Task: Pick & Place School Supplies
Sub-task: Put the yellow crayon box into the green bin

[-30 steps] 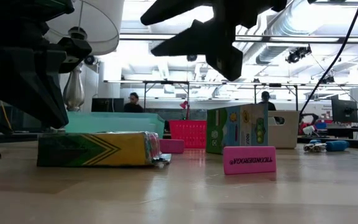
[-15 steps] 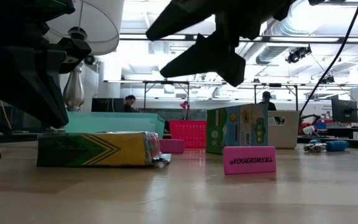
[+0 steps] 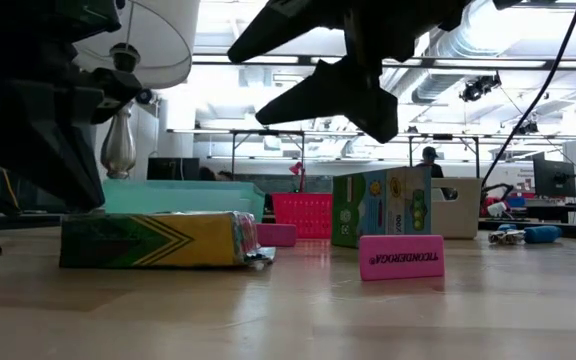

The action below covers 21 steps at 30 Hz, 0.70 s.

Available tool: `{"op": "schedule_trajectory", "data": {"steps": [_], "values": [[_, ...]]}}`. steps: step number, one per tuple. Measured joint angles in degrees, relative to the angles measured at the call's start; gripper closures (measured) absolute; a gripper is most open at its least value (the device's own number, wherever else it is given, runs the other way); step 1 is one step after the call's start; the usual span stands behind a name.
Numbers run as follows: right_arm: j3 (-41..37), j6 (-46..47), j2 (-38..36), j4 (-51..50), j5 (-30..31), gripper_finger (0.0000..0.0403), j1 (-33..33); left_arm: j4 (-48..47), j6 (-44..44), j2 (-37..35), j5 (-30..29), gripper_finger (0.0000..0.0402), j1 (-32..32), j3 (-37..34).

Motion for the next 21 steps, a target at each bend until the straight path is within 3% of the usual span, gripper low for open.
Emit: {"op": "schedule_trajectory", "data": {"steps": [12,21], "values": [[0.0,15.0,0.0,-0.5,-6.6,0.0198,-0.5,-2.6,-2.9,0.0,2.1,0.0401,-0.2,0.0],[0.0,15.8,0.0,-0.5,-5.4,0.0198,-0.8,-3.7,-1.9,0.0,7.7,0.0401,0.8,-0.1]]}}
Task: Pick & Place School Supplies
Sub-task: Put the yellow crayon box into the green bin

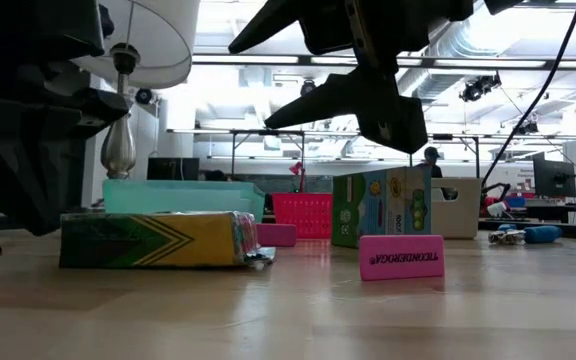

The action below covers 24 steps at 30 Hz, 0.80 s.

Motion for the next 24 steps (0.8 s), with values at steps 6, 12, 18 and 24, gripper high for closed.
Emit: {"op": "schedule_trajectory", "data": {"steps": [6,12,18,24], "values": [[0.0,3.2,0.0,0.0,-1.4,0.0198,-1.1,0.2,1.3,0.0,0.2,0.0401,1.5,0.0],[0.0,6.1,0.0,-1.3,-3.6,0.0228,-1.9,0.4,2.5,0.0,0.2,0.0401,2.3,0.0],[0.0,6.3,0.0,-1.5,-4.5,0.0278,-2.1,0.9,3.0,0.1,0.2,0.0401,2.3,0.0],[0.0,8.4,0.0,-2.6,-5.3,0.0329,-2.7,0.9,3.0,0.1,0.2,0.0401,2.3,-0.1]]}}
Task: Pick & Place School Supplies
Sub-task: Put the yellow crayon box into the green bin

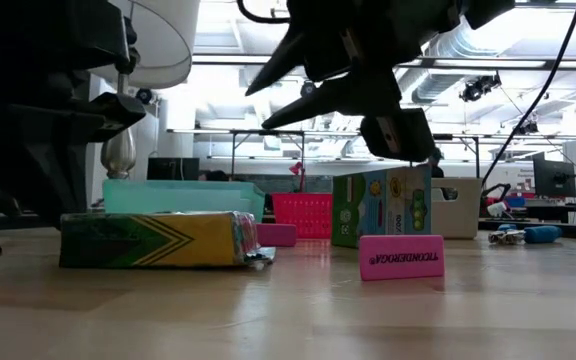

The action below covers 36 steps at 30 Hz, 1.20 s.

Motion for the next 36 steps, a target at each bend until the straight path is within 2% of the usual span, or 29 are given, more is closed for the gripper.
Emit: {"op": "schedule_trajectory", "data": {"steps": [7,20,28,33,36], "values": [[0.0,0.6,0.0,-2.5,-0.2,0.0395,-0.9,0.0,0.1,0.0,0.0,0.0401,0.0,0.0],[0.0,4.8,0.0,-5.6,0.9,0.04,-1.0,0.0,0.2,0.0,-0.1,0.0401,0.0,0.0],[0.0,4.5,0.0,0.1,2.2,0.04,-0.1,0.0,0.2,0.0,-0.2,0.0401,-0.1,-0.1],[4.1,1.8,2.0,0.1,2.5,0.04,0.3,0.0,0.2,0.0,-0.1,0.0401,-0.1,-0.1],[9.6,-1.0,6.2,-2.1,-0.2,0.04,0.2,0.0,0.1,0.0,-0.1,0.0401,-0.1,-0.1]]}}
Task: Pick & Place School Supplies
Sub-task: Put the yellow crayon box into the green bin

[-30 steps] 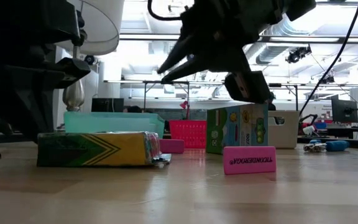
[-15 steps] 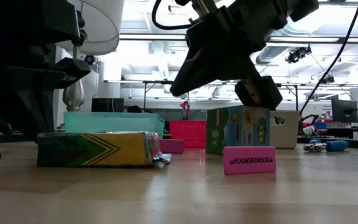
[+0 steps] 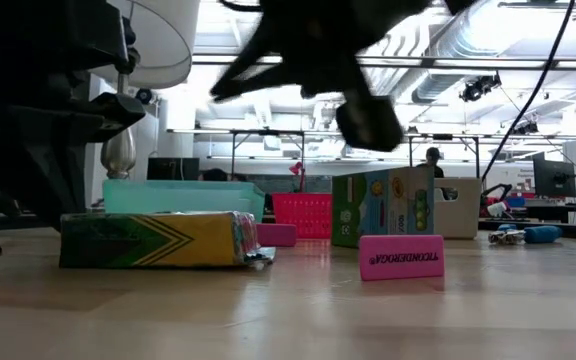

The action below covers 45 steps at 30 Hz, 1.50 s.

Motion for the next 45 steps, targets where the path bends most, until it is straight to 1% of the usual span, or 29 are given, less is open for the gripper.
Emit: {"op": "schedule_trajectory", "data": {"steps": [1,4,7,9,15,24,30,35,42,45], "values": [[2.4,-1.2,1.8,-0.6,-1.3,0.04,-0.2,0.1,0.0,0.0,0.0,0.0401,0.0,0.0],[8.5,-5.0,5.8,-9.0,-3.4,0.04,-0.7,0.1,-0.4,0.0,0.1,0.0401,-0.2,-0.2],[11.9,-7.8,6.8,-17.0,-2.1,0.04,-0.9,-0.1,-0.5,0.0,0.1,0.0401,-0.8,-0.3],[13.5,-8.4,6.6,-17.2,-0.9,0.04,-0.9,0.1,-0.5,0.1,0.1,0.0401,-1.3,-0.4],[13.6,-6.7,5.4,-24.1,1.6,0.04,-0.9,0.6,-0.4,0.1,-0.7,0.0401,-2.0,-0.4],[13.6,-6.5,5.5,-24.4,3.5,0.04,-0.6,1.1,0.7,0.0,-0.8,0.0401,-2.0,-0.4],[13.6,-13.4,5.5,-22.9,2.7,0.04,0.3,1.1,0.7,0.0,-0.8,0.0401,-2.0,-0.4],[13.6,-19.6,5.5,-24.8,2.5,0.04,0.4,1.1,0.7,0.0,-0.8,0.0401,-2.0,-0.4],[13.6,-25.0,5.5,-30.3,4.3,0.04,0.2,1.1,0.7,0.0,-0.8,0.0401,-2.0,-0.4],[13.6,-26.8,5.5,-30.9,5.5,0.04,0.2,1.1,0.7,0.0,-0.8,0.0401,-2.0,-0.4]]}}
